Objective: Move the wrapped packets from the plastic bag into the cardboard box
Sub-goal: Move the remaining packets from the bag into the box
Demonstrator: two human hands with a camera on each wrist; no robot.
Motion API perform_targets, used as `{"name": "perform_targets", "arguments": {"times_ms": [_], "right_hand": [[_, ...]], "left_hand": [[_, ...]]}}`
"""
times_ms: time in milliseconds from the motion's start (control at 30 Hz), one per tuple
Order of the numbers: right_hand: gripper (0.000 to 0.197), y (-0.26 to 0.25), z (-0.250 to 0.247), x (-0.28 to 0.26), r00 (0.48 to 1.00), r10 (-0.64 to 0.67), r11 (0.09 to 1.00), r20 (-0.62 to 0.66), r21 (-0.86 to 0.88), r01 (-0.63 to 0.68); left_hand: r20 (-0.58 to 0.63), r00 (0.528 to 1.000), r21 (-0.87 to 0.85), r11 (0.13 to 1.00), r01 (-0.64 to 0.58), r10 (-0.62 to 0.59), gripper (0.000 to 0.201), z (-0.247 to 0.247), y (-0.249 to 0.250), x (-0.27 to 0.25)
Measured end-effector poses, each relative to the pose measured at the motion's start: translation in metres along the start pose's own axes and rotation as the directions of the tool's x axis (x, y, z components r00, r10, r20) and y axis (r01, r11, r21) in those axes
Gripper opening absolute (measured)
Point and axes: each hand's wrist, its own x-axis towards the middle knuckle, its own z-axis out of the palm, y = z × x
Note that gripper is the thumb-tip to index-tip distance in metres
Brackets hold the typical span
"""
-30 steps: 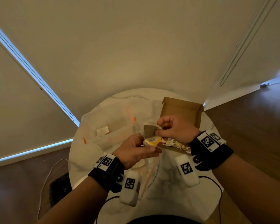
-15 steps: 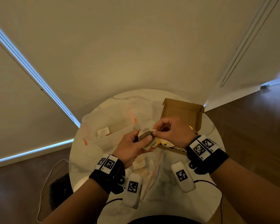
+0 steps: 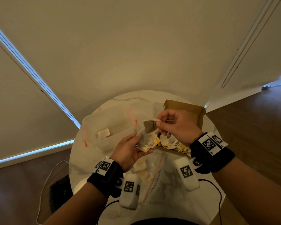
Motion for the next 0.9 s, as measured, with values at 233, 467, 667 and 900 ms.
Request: {"name": "perform_targets", "arguments": {"times_ms": [233, 467, 667, 900], "right_hand": [[0.009, -0.007, 0.009, -0.004, 0.996, 0.007, 0.999, 0.092, 0.051, -0.011], [0.012, -0.003, 0.001, 0.002, 0.938, -0.344, 0.861, 0.034, -0.387, 0.330], [0.018, 0.013, 0.006, -0.008, 0.867, -0.331, 0.687, 0.373, -0.535, 0.493], [0.034, 0.010, 0.003, -0.011, 0.822, -0.309, 0.645, 0.478, -0.530, 0.551]], "left_hand": [[-0.068, 0.998, 0.005, 1.000, -0.001, 0.002, 0.033, 0.004, 0.001, 0.006], [-0.050, 0.993, 0.157, 0.981, 0.113, -0.106, 0.031, 0.003, 0.006, 0.007], [-0.047, 0.991, 0.097, 0.987, 0.129, -0.125, 0.029, 0.004, 0.006, 0.009], [-0.050, 0.987, 0.114, 0.981, 0.157, -0.152, 0.030, 0.003, 0.008, 0.008]]}}
